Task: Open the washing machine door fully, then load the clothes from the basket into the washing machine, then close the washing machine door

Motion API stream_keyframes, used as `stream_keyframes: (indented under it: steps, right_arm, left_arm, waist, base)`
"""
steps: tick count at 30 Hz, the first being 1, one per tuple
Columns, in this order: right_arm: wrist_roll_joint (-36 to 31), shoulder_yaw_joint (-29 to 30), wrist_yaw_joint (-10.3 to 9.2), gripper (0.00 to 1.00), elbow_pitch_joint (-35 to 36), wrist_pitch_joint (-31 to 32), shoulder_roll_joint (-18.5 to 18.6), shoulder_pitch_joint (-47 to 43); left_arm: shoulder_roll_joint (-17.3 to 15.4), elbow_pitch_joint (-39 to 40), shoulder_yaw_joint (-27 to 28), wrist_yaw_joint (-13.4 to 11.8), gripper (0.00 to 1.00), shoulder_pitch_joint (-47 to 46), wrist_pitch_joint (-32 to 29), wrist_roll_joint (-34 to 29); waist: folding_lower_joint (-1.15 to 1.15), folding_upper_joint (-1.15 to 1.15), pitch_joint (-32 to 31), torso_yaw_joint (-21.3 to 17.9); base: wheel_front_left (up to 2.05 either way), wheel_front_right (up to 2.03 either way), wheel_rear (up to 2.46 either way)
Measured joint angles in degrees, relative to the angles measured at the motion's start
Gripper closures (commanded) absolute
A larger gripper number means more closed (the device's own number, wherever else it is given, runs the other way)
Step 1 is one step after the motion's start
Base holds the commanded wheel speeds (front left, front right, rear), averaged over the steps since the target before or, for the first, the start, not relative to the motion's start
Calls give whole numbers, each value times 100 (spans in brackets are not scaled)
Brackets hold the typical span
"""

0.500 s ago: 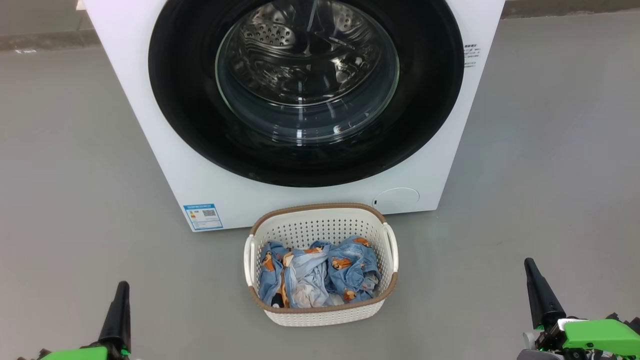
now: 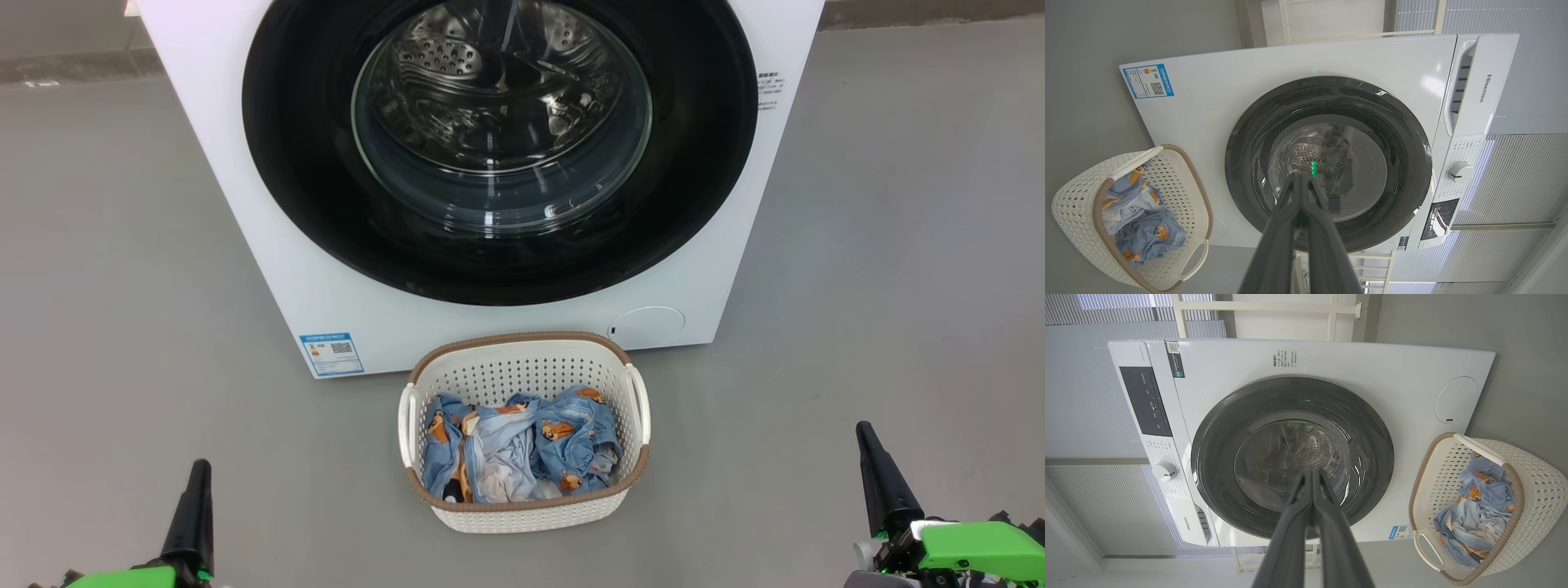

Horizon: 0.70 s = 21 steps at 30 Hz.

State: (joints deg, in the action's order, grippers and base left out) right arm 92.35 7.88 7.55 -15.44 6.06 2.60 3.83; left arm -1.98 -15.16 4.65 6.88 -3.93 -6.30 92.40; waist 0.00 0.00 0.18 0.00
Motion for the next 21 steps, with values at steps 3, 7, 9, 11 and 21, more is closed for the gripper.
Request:
stream_keyframes:
  steps: [3,7,9,11,21]
  right_arm:
    - [0,0,0,100,0,0,0,0]
    - [0,0,0,100,0,-1,0,0]
    - [0,0,0,100,0,-1,0,0]
    - [0,0,0,100,0,0,0,0]
    - [0,0,0,100,0,-1,0,0]
  left_arm:
    - [0,0,0,0,100,0,0,0]
    - [0,0,0,0,100,0,0,0]
    - [0,0,0,0,100,0,0,0]
    - [0,0,0,0,100,0,0,0]
    - [0,0,0,0,100,0,0,0]
  waist:
    - [0,0,0,0]
    - [0,0,0,0]
    - [0,0,0,0]
    - [0,0,0,0]
    - [0,0,0,0]
  base:
    - [0,0,0]
    - [0,0,0]
    - [0,0,0]
    - [0,0,0]
    - [0,0,0]
